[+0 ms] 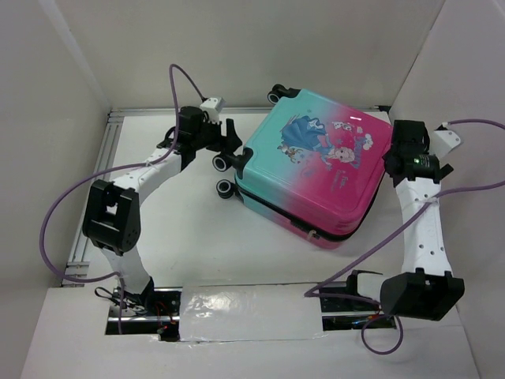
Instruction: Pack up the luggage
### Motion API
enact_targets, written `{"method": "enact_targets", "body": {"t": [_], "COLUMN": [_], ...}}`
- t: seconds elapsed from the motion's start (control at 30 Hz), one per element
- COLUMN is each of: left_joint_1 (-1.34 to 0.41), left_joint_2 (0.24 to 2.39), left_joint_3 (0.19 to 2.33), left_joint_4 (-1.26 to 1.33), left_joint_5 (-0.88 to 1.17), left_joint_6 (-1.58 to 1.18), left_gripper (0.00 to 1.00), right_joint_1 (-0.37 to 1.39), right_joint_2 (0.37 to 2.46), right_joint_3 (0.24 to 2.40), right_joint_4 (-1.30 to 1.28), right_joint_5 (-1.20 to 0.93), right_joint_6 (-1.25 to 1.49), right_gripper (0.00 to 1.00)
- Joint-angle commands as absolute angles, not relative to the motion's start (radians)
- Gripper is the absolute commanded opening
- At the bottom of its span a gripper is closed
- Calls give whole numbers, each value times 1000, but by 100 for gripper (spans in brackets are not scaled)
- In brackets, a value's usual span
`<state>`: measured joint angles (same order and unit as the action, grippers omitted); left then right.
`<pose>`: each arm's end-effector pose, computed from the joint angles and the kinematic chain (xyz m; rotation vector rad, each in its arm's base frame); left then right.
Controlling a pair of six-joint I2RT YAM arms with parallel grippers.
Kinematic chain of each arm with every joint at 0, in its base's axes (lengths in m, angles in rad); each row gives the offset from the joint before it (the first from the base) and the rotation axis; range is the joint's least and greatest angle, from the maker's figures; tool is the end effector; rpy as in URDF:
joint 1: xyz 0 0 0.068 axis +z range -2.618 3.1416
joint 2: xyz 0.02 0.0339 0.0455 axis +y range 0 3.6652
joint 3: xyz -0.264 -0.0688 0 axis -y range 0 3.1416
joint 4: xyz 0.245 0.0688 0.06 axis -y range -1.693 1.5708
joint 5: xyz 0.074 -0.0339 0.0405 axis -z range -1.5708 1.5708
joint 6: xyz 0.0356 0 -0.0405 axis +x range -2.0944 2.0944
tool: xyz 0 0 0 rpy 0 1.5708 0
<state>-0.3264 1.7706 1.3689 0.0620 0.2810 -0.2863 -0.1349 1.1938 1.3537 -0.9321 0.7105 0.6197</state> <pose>0.3979 -0.1451 0.2956 0.2336 1.9418 -0.6775 0.2223 -0.0536 0.3867 1.1073 1.8787 -0.5577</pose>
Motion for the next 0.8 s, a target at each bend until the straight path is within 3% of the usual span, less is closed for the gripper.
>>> {"method": "enact_targets", "body": {"t": [0.0,0.27,0.43,0.77], "left_joint_1": [-345,-445,-465,-495], "left_joint_2": [1782,1677,1556,1445], "left_joint_3": [1399,1217,1069,834], "left_joint_4": [75,179,259,273], "left_joint_5": [253,287,331,337], "left_joint_6": [-236,-138,-184,-212], "left_gripper": [89,88,87,85], "right_joint_1": [-201,-230,-210,-17], "right_joint_2": [1229,1314,1497,1773], "right_joint_3": [1267,1109,1196,1403], "right_joint_4": [-858,-644,-572,-449], "right_joint_5": [675,447,333,284], "right_joint_6": [601,548,525,503], "right_gripper": [100,100,95,95]}}
